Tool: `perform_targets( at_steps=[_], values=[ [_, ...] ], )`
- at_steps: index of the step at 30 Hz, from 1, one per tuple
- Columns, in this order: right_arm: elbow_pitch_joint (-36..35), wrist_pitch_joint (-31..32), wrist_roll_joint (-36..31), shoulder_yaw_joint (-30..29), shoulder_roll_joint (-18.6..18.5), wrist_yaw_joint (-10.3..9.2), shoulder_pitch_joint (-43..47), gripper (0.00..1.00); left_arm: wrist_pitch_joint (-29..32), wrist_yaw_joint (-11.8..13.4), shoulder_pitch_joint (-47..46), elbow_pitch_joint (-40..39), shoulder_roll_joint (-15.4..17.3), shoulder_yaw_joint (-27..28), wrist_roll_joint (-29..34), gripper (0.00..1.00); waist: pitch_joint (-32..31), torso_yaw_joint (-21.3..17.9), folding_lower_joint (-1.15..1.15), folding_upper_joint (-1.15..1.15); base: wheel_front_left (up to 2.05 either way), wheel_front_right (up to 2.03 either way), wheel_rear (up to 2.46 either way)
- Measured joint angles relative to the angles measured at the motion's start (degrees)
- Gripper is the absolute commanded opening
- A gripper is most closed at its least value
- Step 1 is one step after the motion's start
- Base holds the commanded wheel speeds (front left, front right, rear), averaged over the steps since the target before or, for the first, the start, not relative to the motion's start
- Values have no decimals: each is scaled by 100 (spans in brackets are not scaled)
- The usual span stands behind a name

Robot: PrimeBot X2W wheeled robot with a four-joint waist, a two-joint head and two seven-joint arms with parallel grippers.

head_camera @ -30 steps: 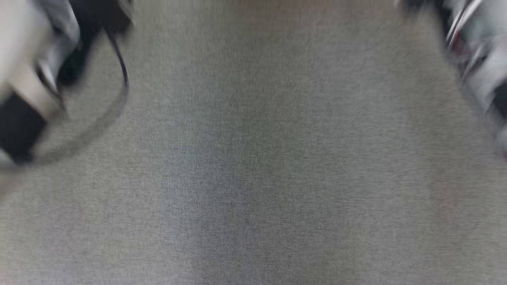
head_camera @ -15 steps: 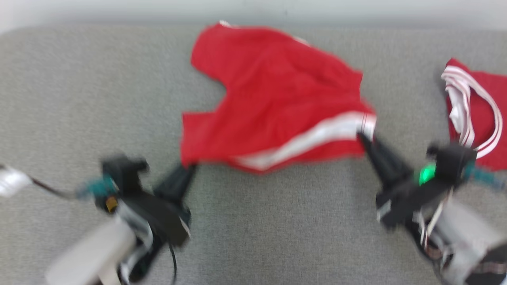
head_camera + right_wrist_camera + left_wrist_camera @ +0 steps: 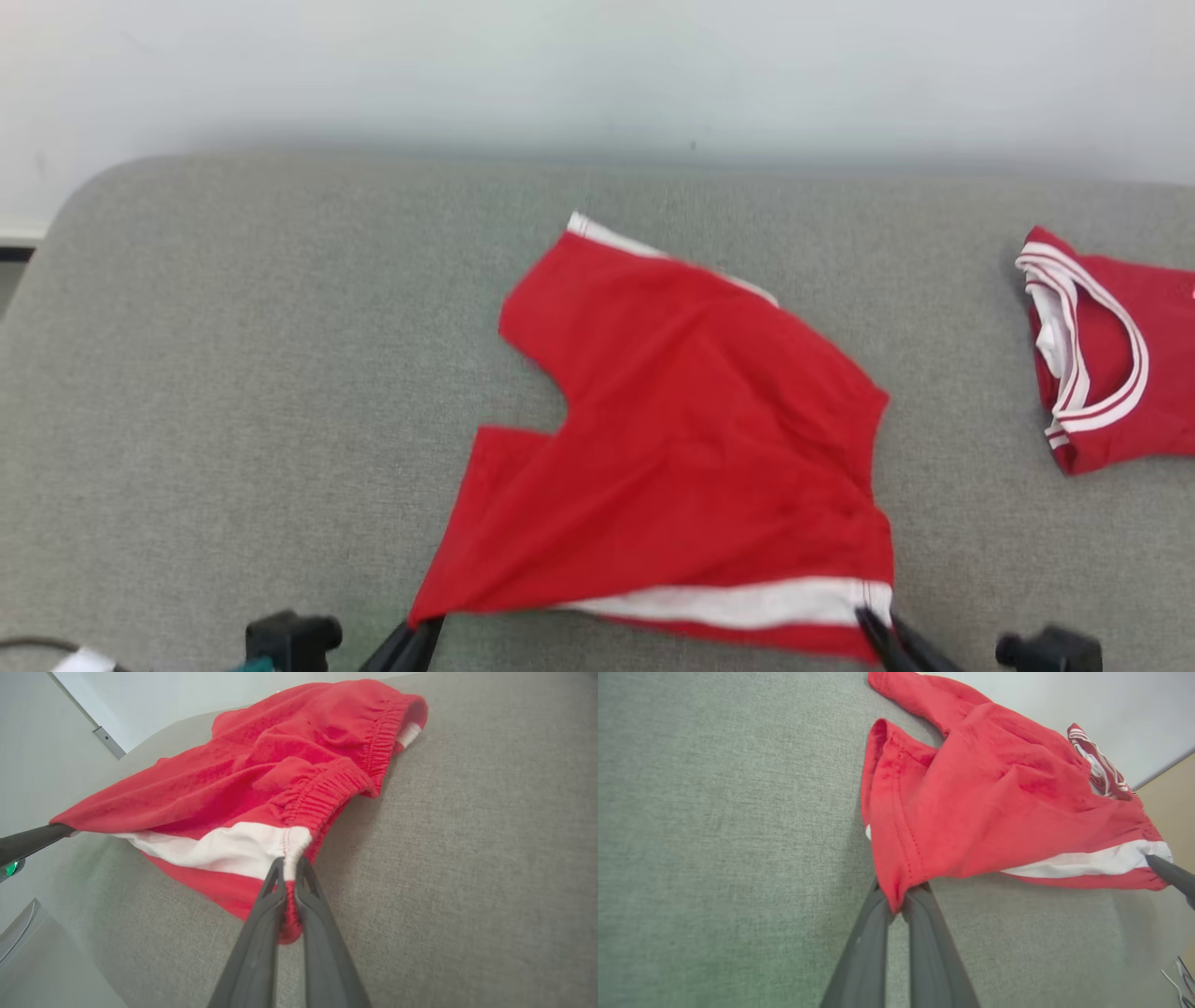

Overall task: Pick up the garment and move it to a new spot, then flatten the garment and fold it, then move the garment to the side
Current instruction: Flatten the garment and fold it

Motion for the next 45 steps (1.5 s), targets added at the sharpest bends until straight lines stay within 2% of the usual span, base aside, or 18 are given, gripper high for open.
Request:
perform_targets(
  at_steps=[5, 10, 19, 24, 30, 38, 45],
  values=[
    [-222, 0, 230, 16, -87, 0, 602, 0, 0, 47, 593, -183, -98, 653, 296, 0, -216, 33, 0, 0, 0, 0, 0],
    [-405, 85, 415, 178, -248, 0, 882, 0, 0, -8, 931, -215, -167, 913, 523, 0, -285, 37, 0, 0, 0, 0, 0],
    [-665, 80, 397, 318, -201, 0, 694, 0, 26, -99, 870, -190, -100, 1147, 675, 0, -231, -86, 1, 2, 0, 0, 0],
    [-992, 34, 583, 207, -156, 0, 412, 0, 409, -129, 307, -292, 108, 1122, 832, 0, -146, -215, 1, 1, 0, 0, 0],
    [-1031, 78, 651, 248, -112, 0, -261, 0, 1179, -309, -783, -176, 375, 942, 994, 0, 61, -415, 2, 2, 0, 0, 0],
    [-434, 236, 770, 253, 290, 0, -1335, 0, 2164, -439, -2405, 378, 593, 712, 858, 0, 481, -769, 2, 2, 0, 0, 0],
    [63, 231, 913, 247, 724, 0, -1975, 0, 2833, -449, -3566, 813, 695, 148, 806, 0, 913, -1093, 3, 2, 0, 0, 0]
  ],
)
